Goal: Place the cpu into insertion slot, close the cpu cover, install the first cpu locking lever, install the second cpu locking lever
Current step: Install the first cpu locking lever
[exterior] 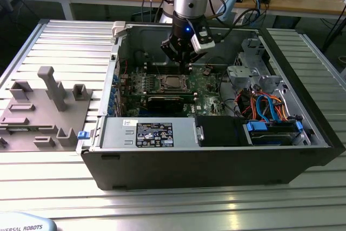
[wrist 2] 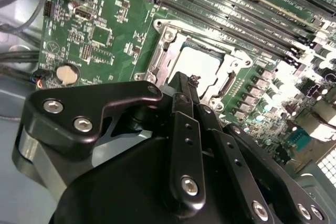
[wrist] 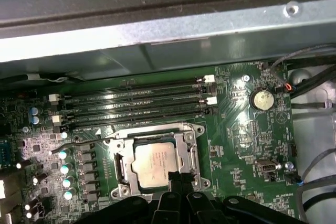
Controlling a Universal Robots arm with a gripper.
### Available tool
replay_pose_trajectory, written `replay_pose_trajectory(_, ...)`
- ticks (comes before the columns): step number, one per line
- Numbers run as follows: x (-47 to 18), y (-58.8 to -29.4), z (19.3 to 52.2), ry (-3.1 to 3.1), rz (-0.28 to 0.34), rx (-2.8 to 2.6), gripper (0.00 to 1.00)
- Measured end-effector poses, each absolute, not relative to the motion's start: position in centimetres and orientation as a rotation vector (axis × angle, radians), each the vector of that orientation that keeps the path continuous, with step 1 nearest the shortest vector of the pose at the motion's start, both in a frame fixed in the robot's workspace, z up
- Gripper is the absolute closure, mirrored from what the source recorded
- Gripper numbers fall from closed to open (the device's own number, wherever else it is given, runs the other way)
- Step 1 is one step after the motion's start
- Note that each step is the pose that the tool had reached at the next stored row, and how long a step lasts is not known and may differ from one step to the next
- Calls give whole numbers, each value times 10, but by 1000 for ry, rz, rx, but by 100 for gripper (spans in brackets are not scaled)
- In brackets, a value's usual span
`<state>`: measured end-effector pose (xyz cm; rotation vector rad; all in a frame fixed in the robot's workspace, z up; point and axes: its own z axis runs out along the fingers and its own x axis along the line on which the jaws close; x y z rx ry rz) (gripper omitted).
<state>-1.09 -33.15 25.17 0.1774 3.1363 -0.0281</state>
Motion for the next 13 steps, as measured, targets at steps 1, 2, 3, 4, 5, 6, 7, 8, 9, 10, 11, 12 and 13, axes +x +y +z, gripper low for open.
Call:
replay_pose_trajectory(1,-11,-331,252,3137,-23,169,89)
replay_pose_trajectory(2,-11,-331,252,3137,-21,160,89)
replay_pose_trajectory(3,-11,-331,252,3139,-20,134,89)
replay_pose_trajectory(4,-11,-331,252,3139,-19,117,89)
replay_pose_trajectory(5,-11,-332,252,3140,-18,100,89)
replay_pose_trajectory(6,-11,-332,252,3140,-10,86,89)
replay_pose_trajectory(7,-11,-331,252,3141,-6,76,89)
replay_pose_trajectory(8,-11,-331,252,3141,-3,65,89)
replay_pose_trajectory(9,-11,-331,252,3141,-1,56,89)
replay_pose_trajectory(10,-11,-331,252,3141,-1,48,89)
replay_pose_trajectory(11,-11,-331,252,3141,-1,44,89)
replay_pose_trajectory(12,-11,-331,252,3141,-1,43,89)
replay_pose_trajectory(13,-11,-332,252,3141,-1,42,89)
